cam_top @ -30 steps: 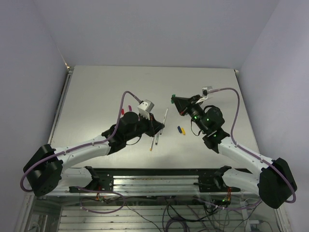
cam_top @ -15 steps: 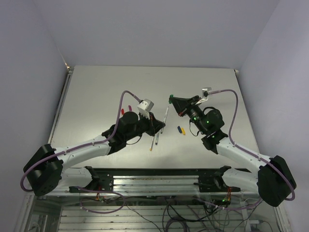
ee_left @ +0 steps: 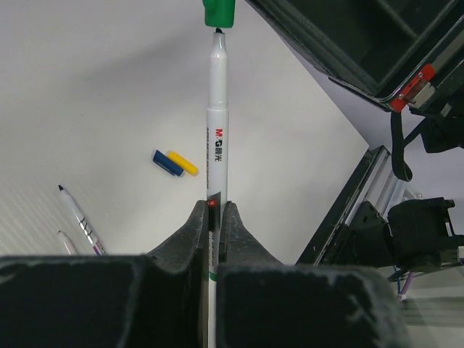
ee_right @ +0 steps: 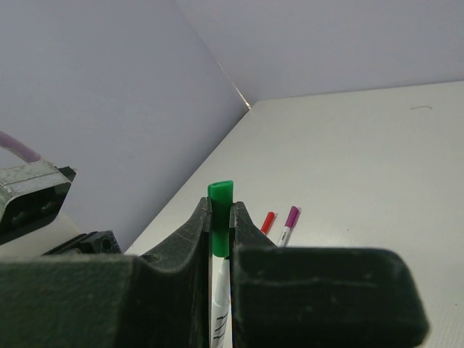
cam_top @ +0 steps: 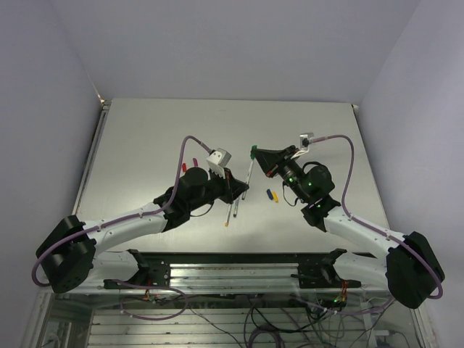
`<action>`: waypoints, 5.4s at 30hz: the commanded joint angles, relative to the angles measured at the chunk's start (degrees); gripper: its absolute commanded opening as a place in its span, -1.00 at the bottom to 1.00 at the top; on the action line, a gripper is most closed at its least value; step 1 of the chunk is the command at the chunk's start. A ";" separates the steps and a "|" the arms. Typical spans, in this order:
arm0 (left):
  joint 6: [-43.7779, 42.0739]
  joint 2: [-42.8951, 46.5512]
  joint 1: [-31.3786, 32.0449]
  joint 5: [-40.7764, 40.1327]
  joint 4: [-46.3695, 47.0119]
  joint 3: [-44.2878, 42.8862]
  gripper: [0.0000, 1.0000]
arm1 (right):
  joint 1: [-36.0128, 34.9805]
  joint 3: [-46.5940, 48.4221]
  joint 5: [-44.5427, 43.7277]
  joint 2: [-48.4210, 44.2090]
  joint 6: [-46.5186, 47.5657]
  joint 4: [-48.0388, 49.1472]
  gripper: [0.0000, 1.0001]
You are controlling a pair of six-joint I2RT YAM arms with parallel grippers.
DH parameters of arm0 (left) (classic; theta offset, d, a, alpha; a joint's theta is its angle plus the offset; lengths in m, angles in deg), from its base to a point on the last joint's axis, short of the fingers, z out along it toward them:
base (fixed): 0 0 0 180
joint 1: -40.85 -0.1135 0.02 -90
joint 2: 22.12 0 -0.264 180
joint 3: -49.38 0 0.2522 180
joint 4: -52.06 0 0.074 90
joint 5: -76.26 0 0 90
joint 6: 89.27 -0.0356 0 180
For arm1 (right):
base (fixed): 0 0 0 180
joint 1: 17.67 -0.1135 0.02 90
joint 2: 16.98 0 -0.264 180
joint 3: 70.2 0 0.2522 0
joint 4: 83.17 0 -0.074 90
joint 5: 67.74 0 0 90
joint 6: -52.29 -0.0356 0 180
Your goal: Insert the pens into the pen caps
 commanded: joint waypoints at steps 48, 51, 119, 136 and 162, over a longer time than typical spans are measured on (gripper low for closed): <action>0.81 2.16 0.34 -1.70 3.03 2.05 -0.86 | -1.08 -1.07 0.23 -0.40 1.51 0.39 -1.00; 0.84 1.83 0.35 -1.55 3.03 1.95 -0.86 | -1.11 -1.11 0.06 -0.64 1.56 0.39 -1.00; 0.23 4.91 0.36 -3.62 2.58 2.93 -0.86 | -3.00 2.43 0.14 2.69 2.20 1.31 -1.00; 0.84 5.35 0.36 -5.98 4.01 3.49 -0.86 | -3.11 1.15 1.81 3.30 0.56 1.46 -1.00; -1.43 9.99 -0.08 -15.10 10.53 3.74 -0.86 | -3.73 0.68 21.44 13.70 -6.13 -3.82 -1.00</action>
